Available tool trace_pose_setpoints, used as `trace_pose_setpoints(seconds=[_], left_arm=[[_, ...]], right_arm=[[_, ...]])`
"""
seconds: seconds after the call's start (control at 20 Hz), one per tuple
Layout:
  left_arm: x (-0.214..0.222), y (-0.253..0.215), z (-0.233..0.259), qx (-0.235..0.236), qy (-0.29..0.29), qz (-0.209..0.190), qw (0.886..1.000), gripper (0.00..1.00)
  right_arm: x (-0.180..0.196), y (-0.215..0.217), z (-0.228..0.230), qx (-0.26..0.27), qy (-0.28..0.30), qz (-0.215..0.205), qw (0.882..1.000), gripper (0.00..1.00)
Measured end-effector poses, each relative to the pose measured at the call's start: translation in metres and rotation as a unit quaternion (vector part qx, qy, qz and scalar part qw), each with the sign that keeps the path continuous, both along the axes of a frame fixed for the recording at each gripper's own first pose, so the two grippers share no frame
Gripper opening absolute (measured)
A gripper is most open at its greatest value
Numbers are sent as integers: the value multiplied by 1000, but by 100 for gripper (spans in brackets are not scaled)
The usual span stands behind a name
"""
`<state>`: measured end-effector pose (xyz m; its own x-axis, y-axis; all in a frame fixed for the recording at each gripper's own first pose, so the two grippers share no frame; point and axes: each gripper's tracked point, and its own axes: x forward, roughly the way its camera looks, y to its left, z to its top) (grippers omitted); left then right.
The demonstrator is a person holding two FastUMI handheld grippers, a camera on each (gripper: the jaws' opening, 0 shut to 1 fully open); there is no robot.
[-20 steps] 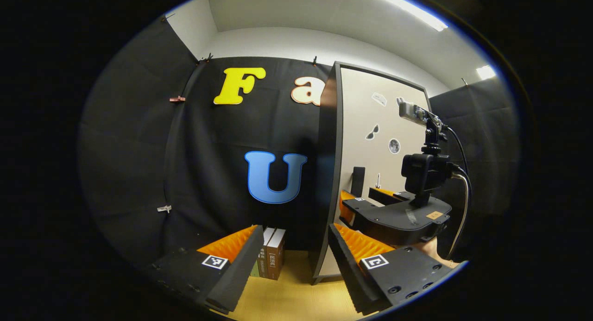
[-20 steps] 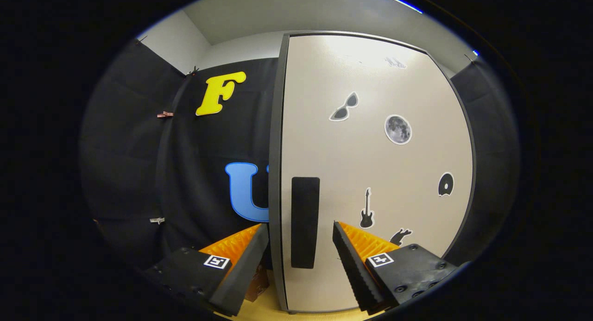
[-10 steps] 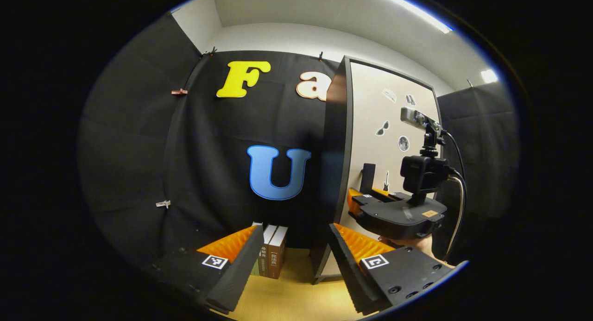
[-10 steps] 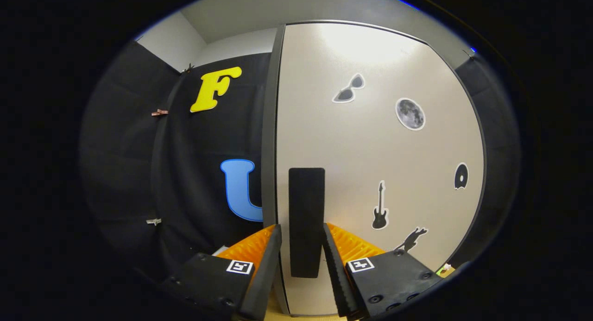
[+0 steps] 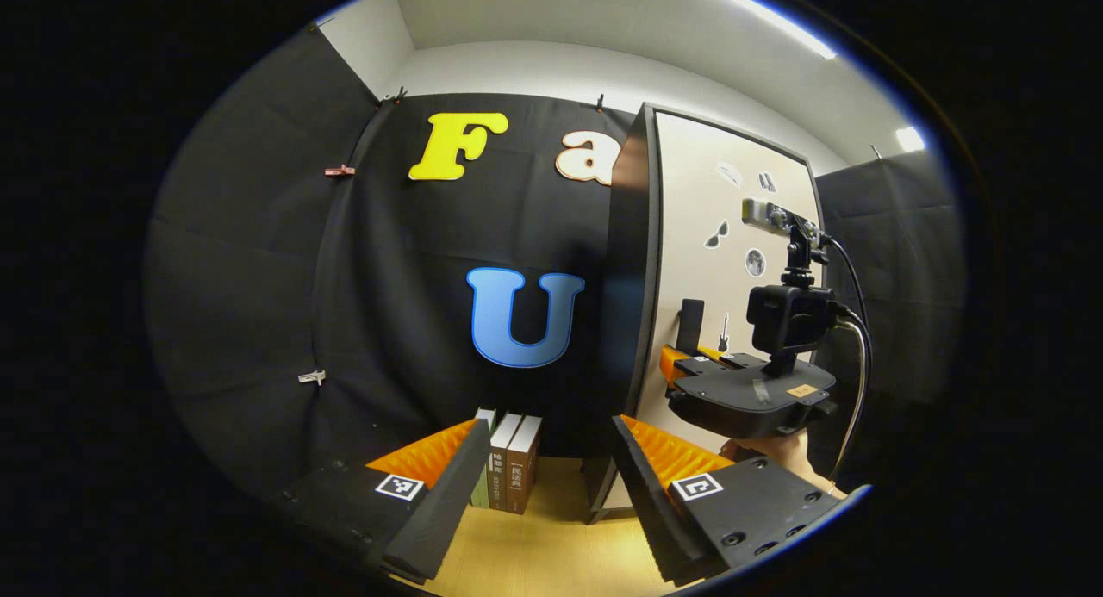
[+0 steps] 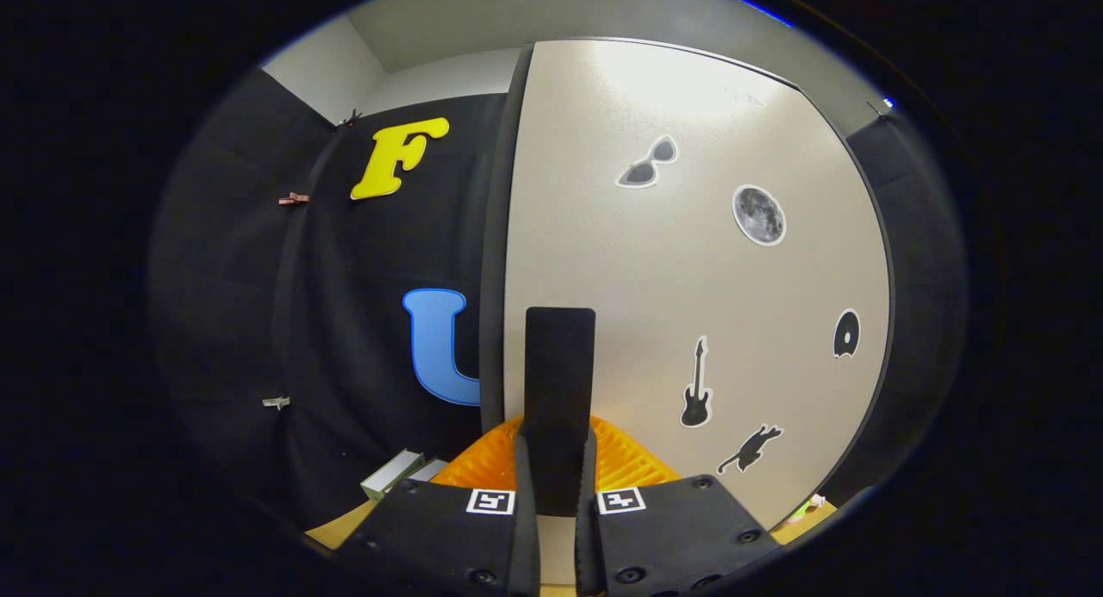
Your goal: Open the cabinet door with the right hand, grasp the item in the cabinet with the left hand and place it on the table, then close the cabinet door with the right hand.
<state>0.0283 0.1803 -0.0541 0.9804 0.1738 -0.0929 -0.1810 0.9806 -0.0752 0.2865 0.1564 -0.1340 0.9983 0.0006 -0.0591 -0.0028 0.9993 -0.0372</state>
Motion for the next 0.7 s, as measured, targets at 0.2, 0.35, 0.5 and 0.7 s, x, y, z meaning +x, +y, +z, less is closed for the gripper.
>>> trace_pose_setpoints(seconds=[0.2, 0.35, 0.5, 0.7], left_arm=[[-13, 2, 1, 12, 2, 9, 1000, 89], [-28, -7, 3, 8, 2, 1, 1000, 89], [-36, -11, 2, 6, 2, -1, 1000, 89], [-46, -15, 4, 8, 1, -3, 1000, 89]], right_arm=[[-13, 1, 1, 6, 5, 7, 1000, 20], [-25, -1, 4, 7, 8, 13, 1000, 20], [-41, -2, 8, 7, 11, 19, 1000, 20], [-50, -5, 10, 7, 13, 27, 1000, 20]])
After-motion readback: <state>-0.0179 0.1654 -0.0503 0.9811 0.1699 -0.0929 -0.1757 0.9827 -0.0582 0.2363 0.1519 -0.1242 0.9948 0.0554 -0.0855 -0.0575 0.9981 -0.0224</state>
